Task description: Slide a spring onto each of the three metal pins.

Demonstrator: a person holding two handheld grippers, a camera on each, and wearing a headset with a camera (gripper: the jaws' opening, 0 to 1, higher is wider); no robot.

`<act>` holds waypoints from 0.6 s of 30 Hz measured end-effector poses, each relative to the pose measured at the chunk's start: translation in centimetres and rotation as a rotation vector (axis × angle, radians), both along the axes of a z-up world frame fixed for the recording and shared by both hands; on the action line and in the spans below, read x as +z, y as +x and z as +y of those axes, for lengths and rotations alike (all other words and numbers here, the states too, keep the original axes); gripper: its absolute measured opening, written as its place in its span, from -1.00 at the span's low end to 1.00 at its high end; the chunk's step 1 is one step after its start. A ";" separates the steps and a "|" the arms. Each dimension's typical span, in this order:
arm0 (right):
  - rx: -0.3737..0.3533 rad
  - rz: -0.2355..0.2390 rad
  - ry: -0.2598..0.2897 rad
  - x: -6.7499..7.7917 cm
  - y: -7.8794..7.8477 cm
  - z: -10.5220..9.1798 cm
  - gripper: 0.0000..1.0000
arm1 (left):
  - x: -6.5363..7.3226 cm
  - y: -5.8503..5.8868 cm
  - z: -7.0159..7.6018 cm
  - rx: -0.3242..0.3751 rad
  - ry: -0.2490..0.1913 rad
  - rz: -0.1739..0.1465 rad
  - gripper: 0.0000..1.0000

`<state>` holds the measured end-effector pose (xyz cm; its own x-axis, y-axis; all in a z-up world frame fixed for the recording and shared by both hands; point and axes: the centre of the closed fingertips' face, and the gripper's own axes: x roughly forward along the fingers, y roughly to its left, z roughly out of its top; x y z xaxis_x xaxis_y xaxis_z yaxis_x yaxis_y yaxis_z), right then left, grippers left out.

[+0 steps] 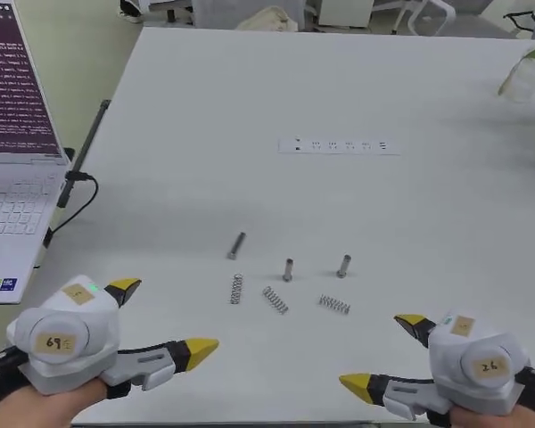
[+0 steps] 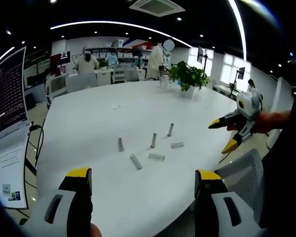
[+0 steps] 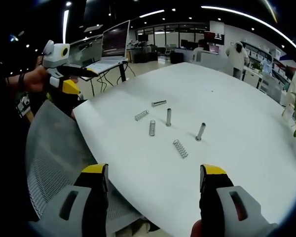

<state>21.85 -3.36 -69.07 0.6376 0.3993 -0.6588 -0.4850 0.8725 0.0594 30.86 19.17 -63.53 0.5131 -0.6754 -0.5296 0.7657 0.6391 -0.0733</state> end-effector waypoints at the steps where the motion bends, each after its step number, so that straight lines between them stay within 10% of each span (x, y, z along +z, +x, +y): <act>1: 0.000 0.000 0.001 0.0 0.0 0.0 0.50 | 0.0 0.0 0.0 0.000 -0.001 0.001 0.65; 18: -0.020 -0.012 0.012 0.4 0.0 -0.3 0.49 | -0.1 0.0 -0.5 -0.010 -0.001 0.001 0.65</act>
<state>21.80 -3.66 -68.72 0.6536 0.3938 -0.6463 -0.4681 0.8814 0.0637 30.85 18.64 -63.60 0.5055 -0.6814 -0.5292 0.7721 0.6311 -0.0750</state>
